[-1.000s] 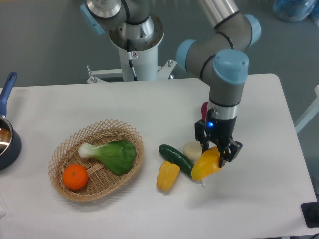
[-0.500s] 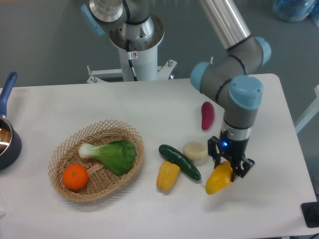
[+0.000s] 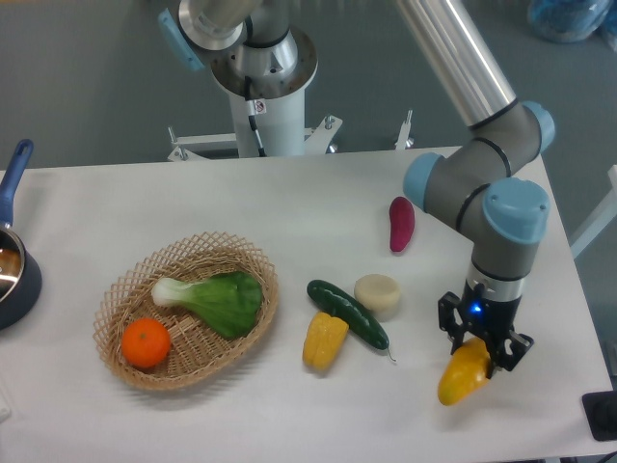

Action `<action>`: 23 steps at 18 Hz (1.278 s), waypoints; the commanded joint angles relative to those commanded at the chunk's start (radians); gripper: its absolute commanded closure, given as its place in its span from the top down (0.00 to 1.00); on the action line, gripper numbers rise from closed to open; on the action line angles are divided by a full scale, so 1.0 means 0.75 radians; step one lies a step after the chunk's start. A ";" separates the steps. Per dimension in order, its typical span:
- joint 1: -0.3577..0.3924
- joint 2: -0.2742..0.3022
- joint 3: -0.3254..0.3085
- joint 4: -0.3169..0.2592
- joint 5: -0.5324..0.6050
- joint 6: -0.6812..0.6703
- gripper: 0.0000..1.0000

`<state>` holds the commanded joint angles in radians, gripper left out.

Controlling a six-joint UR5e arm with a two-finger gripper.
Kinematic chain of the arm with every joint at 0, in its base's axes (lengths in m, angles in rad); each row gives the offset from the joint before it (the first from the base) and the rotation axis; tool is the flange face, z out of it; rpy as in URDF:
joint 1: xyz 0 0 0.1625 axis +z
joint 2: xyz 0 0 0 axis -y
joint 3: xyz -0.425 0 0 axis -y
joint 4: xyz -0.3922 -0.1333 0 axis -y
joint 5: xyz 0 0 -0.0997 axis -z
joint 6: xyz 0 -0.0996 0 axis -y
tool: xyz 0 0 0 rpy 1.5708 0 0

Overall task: Place the mango on the table
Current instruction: 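Carry the yellow mango away from the cucumber and lower it, then set the mango down on the table and open the gripper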

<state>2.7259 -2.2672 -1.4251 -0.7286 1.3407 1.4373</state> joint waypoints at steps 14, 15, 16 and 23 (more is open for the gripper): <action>-0.002 -0.002 -0.016 0.004 0.000 0.004 0.57; -0.002 -0.002 -0.014 0.004 0.006 0.010 0.57; -0.002 -0.002 -0.014 0.002 0.022 0.024 0.57; -0.006 0.000 -0.016 0.002 0.096 0.086 0.57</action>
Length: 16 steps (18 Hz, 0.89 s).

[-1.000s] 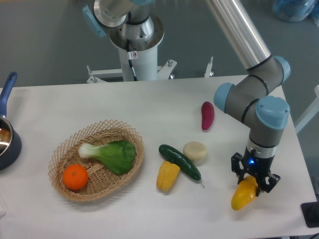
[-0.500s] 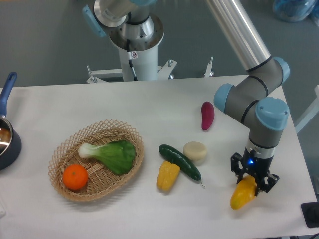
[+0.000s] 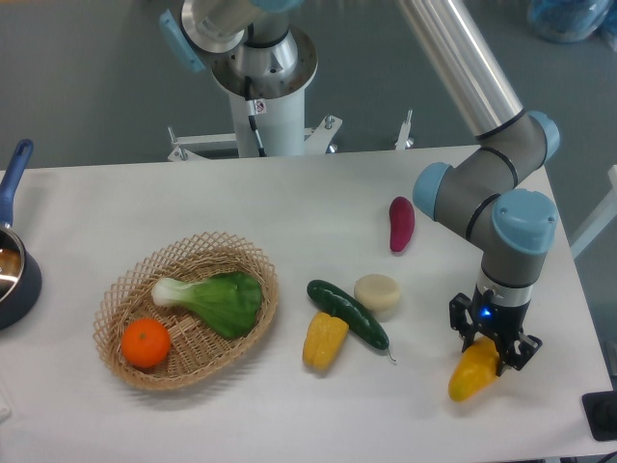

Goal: Place the mango on the table

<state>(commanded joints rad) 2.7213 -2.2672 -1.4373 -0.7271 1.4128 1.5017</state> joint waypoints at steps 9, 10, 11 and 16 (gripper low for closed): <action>-0.014 -0.002 -0.006 0.002 0.078 0.006 0.76; -0.014 -0.002 -0.006 0.000 0.076 0.006 0.76; -0.014 -0.002 -0.006 0.000 0.076 0.006 0.76; -0.016 -0.010 -0.002 0.002 0.078 0.006 0.80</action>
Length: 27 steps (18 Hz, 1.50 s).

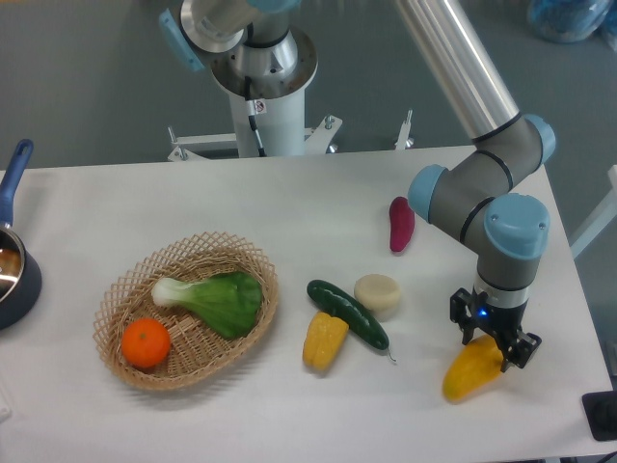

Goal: Place the mango on the table

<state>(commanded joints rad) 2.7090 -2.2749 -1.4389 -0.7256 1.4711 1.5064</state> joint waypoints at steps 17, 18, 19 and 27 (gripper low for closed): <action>0.090 0.159 0.106 -0.029 0.111 0.043 1.00; 0.116 0.176 0.106 -0.043 0.092 0.094 1.00; 0.137 0.186 0.106 -0.079 0.066 0.141 1.00; 0.286 0.247 0.031 -0.235 -0.055 0.495 1.00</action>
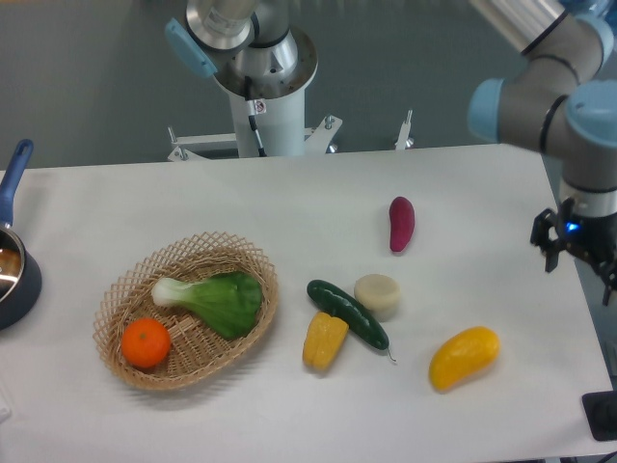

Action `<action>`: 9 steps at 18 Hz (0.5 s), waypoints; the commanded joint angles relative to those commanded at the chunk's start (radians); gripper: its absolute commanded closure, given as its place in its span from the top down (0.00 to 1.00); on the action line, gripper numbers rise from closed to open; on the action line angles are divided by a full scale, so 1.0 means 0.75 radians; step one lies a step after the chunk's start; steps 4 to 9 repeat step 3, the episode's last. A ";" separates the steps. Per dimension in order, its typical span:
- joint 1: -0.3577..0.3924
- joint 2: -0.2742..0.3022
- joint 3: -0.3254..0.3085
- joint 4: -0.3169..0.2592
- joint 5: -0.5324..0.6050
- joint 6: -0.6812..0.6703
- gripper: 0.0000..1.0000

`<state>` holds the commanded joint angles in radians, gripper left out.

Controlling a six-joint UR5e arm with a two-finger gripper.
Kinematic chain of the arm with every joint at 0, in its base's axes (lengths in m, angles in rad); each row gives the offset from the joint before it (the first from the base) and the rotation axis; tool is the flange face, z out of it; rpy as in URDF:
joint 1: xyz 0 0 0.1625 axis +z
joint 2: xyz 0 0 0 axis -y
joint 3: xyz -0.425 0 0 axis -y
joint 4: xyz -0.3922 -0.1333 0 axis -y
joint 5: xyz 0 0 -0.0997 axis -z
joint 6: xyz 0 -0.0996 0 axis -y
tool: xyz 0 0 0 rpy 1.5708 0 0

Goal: Place the mango on the table

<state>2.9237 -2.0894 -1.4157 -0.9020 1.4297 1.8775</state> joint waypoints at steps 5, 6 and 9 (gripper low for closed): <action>0.016 0.014 -0.013 0.002 -0.057 0.006 1.00; 0.016 0.014 -0.013 0.002 -0.057 0.006 1.00; 0.016 0.014 -0.013 0.002 -0.057 0.006 1.00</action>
